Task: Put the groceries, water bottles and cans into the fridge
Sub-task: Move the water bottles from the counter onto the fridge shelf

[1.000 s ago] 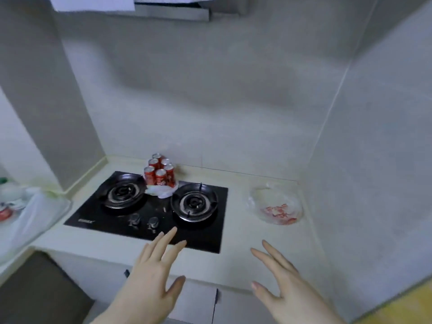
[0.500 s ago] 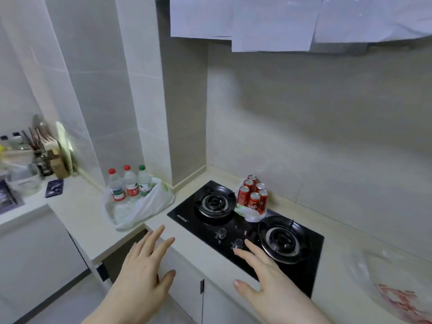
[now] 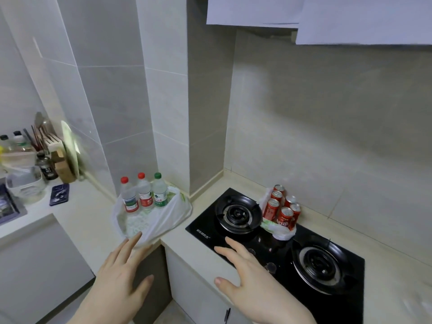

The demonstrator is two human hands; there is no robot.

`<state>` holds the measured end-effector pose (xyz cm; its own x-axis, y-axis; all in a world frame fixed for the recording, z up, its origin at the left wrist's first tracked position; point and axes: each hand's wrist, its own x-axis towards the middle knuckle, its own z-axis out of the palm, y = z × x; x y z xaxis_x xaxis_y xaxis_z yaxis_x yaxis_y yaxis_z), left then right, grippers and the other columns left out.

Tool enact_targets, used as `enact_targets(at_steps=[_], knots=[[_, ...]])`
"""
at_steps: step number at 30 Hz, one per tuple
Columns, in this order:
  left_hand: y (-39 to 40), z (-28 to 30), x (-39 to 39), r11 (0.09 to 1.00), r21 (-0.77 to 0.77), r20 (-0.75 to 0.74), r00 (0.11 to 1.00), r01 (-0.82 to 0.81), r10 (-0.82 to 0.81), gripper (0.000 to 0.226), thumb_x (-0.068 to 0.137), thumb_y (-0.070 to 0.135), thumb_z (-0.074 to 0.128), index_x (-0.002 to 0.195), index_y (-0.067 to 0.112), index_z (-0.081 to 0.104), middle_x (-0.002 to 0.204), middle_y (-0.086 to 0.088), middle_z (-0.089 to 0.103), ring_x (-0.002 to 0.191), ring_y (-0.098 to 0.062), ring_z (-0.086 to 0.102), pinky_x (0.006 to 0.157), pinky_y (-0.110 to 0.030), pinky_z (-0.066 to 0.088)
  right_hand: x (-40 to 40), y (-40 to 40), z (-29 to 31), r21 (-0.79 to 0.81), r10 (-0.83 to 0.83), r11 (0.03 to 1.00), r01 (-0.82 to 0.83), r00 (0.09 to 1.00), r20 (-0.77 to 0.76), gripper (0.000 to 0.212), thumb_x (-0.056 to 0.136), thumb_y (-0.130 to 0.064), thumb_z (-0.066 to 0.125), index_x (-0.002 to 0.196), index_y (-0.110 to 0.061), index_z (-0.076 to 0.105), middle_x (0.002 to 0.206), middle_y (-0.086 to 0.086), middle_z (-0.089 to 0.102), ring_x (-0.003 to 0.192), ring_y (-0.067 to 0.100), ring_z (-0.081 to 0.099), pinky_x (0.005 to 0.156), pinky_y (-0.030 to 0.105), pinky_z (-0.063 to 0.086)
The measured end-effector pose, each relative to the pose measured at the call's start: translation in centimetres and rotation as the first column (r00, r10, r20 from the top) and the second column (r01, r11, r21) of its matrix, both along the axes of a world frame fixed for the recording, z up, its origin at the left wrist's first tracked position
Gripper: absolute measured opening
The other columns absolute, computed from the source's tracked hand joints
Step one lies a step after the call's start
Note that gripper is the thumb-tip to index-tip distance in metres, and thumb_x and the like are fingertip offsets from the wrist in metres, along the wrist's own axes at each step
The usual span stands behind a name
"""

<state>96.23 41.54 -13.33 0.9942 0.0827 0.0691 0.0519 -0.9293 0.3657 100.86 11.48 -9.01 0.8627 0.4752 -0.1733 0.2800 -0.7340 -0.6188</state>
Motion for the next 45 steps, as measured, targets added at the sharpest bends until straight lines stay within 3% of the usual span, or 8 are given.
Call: enact_targets(at_steps=[8, 15, 20, 27, 30, 35, 40, 45], knots=[[3.5, -1.5, 7.7, 0.996, -0.058, -0.087, 0.994, -0.07, 0.065, 0.067, 0.087, 0.052, 0.059, 0.149, 0.041, 0.037, 0.166, 0.017, 0.012, 0.152, -0.015, 0.017, 0.121, -0.033, 0.021, 9.6, 3.4, -2.1, 0.019, 0.045, 0.999, -0.044, 0.998, -0.045, 0.064, 0.099, -0.051, 0.055, 0.156, -0.045, 0.026, 0.165, -0.028, 0.001, 0.153, 0.001, 0.009, 0.124, 0.03, 0.02], [6.6, -0.3, 15.1, 0.983, -0.122, -0.041, 0.99, -0.139, 0.135, 0.063, 0.093, 0.046, 0.063, 0.148, 0.044, 0.034, 0.163, 0.025, 0.011, 0.138, -0.012, 0.042, 0.107, -0.029, 0.041, 19.0, 7.3, -2.7, 0.031, 0.112, 0.993, -0.111, 0.992, -0.055, 0.065, 0.1, -0.049, 0.055, 0.157, -0.042, 0.025, 0.166, -0.025, 0.004, 0.153, 0.005, 0.019, 0.123, 0.029, 0.022], [9.4, 0.2, 18.7, 0.971, -0.178, -0.065, 0.987, -0.158, 0.149, 0.061, 0.092, 0.042, 0.065, 0.128, 0.065, 0.02, 0.139, 0.051, -0.003, 0.12, -0.003, 0.051, 0.092, -0.017, 0.039, 24.4, 11.0, -3.0, 0.015, 0.156, 0.988, -0.155, 0.987, -0.028, 0.066, 0.1, -0.05, 0.053, 0.159, -0.039, 0.024, 0.166, -0.022, 0.009, 0.153, 0.008, 0.02, 0.123, 0.03, 0.023], [14.2, -1.0, 26.4, 0.977, -0.112, -0.161, 0.974, -0.181, 0.162, 0.063, 0.093, 0.043, 0.063, 0.149, 0.037, 0.035, 0.166, 0.017, 0.013, 0.112, -0.007, 0.06, 0.089, -0.022, 0.046, 31.1, 16.8, -4.2, 0.018, 0.141, 0.99, -0.141, 0.99, -0.002, 0.067, 0.101, -0.045, 0.053, 0.159, -0.035, 0.023, 0.161, -0.022, 0.017, 0.145, 0.007, 0.032, 0.117, 0.03, 0.034], [15.9, -1.6, 30.6, 0.983, -0.109, -0.184, 0.975, -0.145, 0.124, 0.063, 0.094, 0.043, 0.061, 0.15, 0.034, 0.035, 0.166, 0.016, 0.014, 0.113, -0.007, 0.062, 0.091, -0.022, 0.047, 33.8, 20.0, -5.4, -0.006, 0.109, 0.994, -0.109, 0.994, 0.009, 0.067, 0.1, -0.043, 0.054, 0.159, -0.033, 0.024, 0.16, -0.019, 0.021, 0.144, 0.011, 0.037, 0.114, 0.032, 0.038], [19.4, -3.4, 37.3, 0.992, -0.118, -0.223, 0.975, -0.032, 0.004, 0.064, 0.092, 0.042, 0.059, 0.15, 0.036, 0.033, 0.161, 0.024, 0.018, 0.082, 0.002, 0.064, 0.084, -0.031, 0.053, 38.2, 26.2, -7.7, -0.049, 0.027, 0.998, -0.027, 1.0, -0.001, 0.067, 0.096, -0.041, 0.058, 0.155, -0.036, 0.026, 0.157, -0.015, 0.027, 0.138, 0.018, 0.046, 0.107, 0.037, 0.044], [21.5, -4.9, 41.9, 0.999, -0.051, -0.257, 0.966, 0.005, -0.018, 0.059, 0.093, 0.035, 0.059, 0.148, 0.03, 0.036, 0.155, 0.015, 0.032, 0.122, -0.021, 0.058, 0.094, -0.032, 0.048, 42.0, 32.0, -10.4, -0.085, -0.016, 0.996, 0.015, 1.0, -0.012, 0.078, 0.095, -0.036, 0.062, 0.161, -0.027, 0.021, 0.161, -0.009, 0.026, 0.144, 0.022, 0.04, 0.115, 0.041, 0.039], [23.4, -7.5, 44.8, 0.999, -0.045, -0.274, 0.961, 0.03, -0.041, 0.053, 0.094, 0.024, 0.057, 0.146, 0.025, 0.046, 0.145, 0.004, 0.053, 0.125, -0.022, 0.057, 0.099, -0.031, 0.046, 44.0, 35.4, -11.9, -0.182, -0.034, 0.983, 0.021, 0.997, -0.07, 0.072, 0.097, -0.028, 0.063, 0.159, -0.024, 0.027, 0.158, -0.002, 0.036, 0.141, 0.027, 0.044, 0.113, 0.039, 0.041]])
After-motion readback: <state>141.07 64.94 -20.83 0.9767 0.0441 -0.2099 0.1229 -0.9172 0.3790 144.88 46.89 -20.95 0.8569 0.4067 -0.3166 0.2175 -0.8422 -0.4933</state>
